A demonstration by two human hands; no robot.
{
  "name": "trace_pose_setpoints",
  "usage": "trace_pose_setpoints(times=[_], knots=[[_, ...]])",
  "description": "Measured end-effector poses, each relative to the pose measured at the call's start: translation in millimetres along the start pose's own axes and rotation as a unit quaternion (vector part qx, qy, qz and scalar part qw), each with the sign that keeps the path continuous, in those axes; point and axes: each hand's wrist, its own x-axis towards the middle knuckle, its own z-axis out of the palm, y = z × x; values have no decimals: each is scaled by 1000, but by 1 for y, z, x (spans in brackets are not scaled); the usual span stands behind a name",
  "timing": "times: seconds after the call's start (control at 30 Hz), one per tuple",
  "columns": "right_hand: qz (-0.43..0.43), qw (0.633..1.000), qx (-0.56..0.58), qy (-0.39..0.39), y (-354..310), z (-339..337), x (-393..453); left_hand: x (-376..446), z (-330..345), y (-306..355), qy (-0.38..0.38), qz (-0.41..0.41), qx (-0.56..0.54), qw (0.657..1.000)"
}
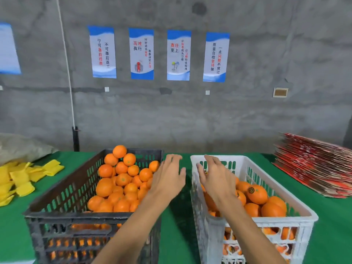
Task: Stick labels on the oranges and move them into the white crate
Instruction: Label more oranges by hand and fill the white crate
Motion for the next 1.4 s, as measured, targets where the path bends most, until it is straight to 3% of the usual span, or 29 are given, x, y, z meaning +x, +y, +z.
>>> trace_pose_setpoints(times=[0.13,0.3,0.4,0.5,0.57,0.67,0.8,0.87,0.9,0.97,1.03,1.07,1.13,1.23,1.4], knots=[[-119,982,146,-7,-82,15,-4,2,-33,-54,-22,-50,61,997],[-183,948,213,-150,-153,47,-4,-9,-72,-136,-162,-150,158,962],[-208,920,218,-248,-177,71,3,-14,-90,-186,-302,-222,167,912],[-219,874,259,-348,-198,90,6,-22,-100,-233,-426,-289,227,827],[-226,859,263,-375,-205,102,5,-23,-101,-251,-427,-330,258,801],[-226,849,259,-401,-207,112,6,-19,-96,-259,-378,-347,277,812],[-213,849,281,-394,-201,114,2,-13,-90,-264,-478,-336,244,774],[-211,855,273,-387,-199,111,-1,-14,-89,-260,-507,-304,232,773],[-208,859,276,-379,-199,109,-3,-15,-88,-256,-501,-291,207,788],[-194,868,299,-346,-198,101,-4,-17,-91,-247,-420,-279,115,856],[-179,878,333,-294,-199,89,-6,-19,-96,-234,-239,-212,-14,947],[-166,884,352,-259,-195,81,-6,-18,-99,-220,-156,-154,-85,972],[-147,891,387,-186,-193,66,-7,-23,-104,-193,-53,-78,-203,975],[-113,884,445,-88,-175,36,-14,-33,-102,-140,34,-29,-254,966],[-79,826,556,42,-126,-3,-58,-58,-70,-64,84,-4,-316,945]])
